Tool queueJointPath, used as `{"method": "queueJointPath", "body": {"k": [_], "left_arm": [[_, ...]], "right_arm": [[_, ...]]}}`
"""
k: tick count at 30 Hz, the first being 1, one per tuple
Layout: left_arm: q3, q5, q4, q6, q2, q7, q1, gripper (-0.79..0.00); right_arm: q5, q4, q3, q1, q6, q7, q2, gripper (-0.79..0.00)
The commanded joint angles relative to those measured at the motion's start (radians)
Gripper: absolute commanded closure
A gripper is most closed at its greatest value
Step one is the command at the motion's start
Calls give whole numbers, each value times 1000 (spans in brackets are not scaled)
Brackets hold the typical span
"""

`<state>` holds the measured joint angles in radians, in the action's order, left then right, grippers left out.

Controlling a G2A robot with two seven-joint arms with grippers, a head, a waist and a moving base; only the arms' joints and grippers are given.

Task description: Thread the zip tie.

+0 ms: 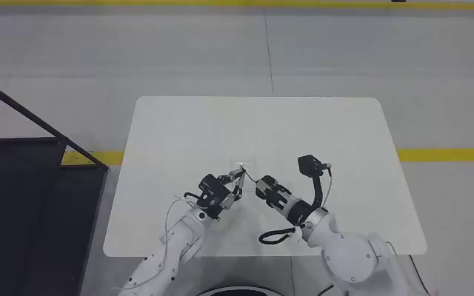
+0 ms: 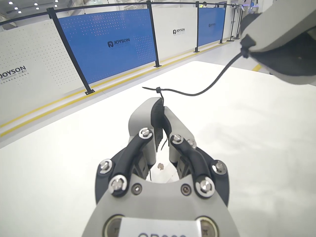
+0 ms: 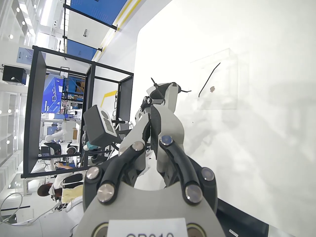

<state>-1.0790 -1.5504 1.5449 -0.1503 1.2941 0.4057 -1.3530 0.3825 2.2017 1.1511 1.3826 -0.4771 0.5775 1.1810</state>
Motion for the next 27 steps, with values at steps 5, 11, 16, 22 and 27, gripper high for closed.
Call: {"method": "queueJointPath", "body": {"k": [5, 11, 16, 22, 27], "left_arm": [[-4, -5, 3, -15, -1, 8, -5, 0], [-7, 7, 4, -36, -2, 12, -6, 0], [-21, 54, 11, -53, -2, 13, -14, 0], [-49, 132, 45, -115, -7, 8, -38, 0], [-82, 212, 81, -197, -15, -19, -68, 0]], "right_arm": [[-34, -12, -6, -17, 12, -12, 5, 0], [-59, -12, 13, 7, 74, -17, 3, 0], [-47, -16, 20, 13, 70, -9, 2, -354], [-33, -11, 64, 59, 99, -4, -7, -785], [-73, -53, 148, 112, 189, 62, -20, -785]]}}
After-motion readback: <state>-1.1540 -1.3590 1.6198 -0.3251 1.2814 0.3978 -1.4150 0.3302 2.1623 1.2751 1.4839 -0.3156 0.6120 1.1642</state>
